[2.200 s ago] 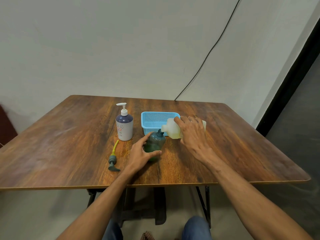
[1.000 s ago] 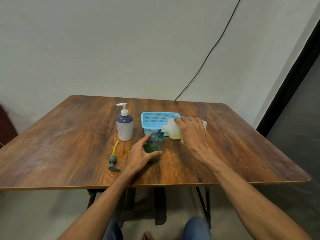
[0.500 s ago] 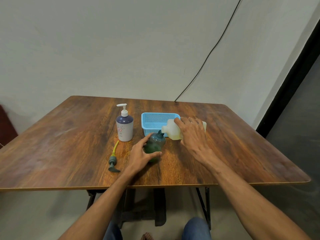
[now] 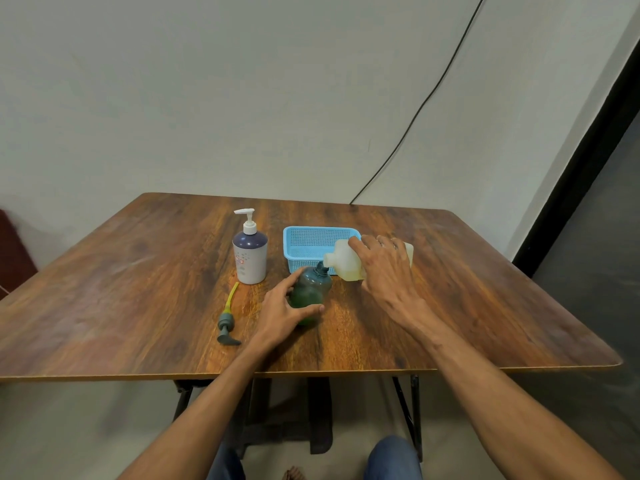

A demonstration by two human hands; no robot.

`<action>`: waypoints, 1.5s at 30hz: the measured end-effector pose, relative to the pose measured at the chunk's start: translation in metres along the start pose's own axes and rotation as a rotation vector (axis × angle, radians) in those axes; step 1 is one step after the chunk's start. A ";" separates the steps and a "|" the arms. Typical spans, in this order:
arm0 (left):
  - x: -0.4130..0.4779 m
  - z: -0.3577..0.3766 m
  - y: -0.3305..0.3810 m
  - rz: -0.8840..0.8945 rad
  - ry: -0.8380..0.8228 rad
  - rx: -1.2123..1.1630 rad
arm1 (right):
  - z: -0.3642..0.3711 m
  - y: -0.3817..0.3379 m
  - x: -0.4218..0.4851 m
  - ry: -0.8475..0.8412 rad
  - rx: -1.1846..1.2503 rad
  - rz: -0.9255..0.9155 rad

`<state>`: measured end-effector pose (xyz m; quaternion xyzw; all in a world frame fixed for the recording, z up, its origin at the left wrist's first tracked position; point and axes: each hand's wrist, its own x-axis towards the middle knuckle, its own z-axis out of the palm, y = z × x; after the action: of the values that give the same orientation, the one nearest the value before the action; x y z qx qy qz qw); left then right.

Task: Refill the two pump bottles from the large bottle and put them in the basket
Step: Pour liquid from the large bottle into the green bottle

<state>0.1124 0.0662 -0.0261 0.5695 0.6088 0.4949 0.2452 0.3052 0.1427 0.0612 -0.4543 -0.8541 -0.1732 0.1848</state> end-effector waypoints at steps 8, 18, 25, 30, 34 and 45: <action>0.001 0.000 0.000 -0.016 -0.007 0.003 | 0.001 0.000 0.000 0.002 -0.010 -0.002; -0.001 0.000 0.002 -0.007 0.003 0.000 | 0.000 0.000 0.001 0.006 -0.010 -0.003; -0.003 -0.001 0.006 -0.004 0.002 -0.008 | 0.000 0.000 0.001 0.003 -0.023 -0.007; -0.003 -0.001 0.006 -0.007 0.002 -0.010 | 0.001 -0.001 0.001 0.019 -0.022 -0.010; -0.004 -0.001 0.007 -0.006 0.006 -0.007 | 0.000 0.000 0.002 0.021 -0.023 -0.010; -0.003 0.000 0.006 -0.001 0.013 0.000 | -0.001 -0.001 0.001 0.007 -0.022 -0.010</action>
<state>0.1154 0.0625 -0.0217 0.5658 0.6108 0.4984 0.2416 0.3044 0.1423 0.0625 -0.4514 -0.8538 -0.1852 0.1817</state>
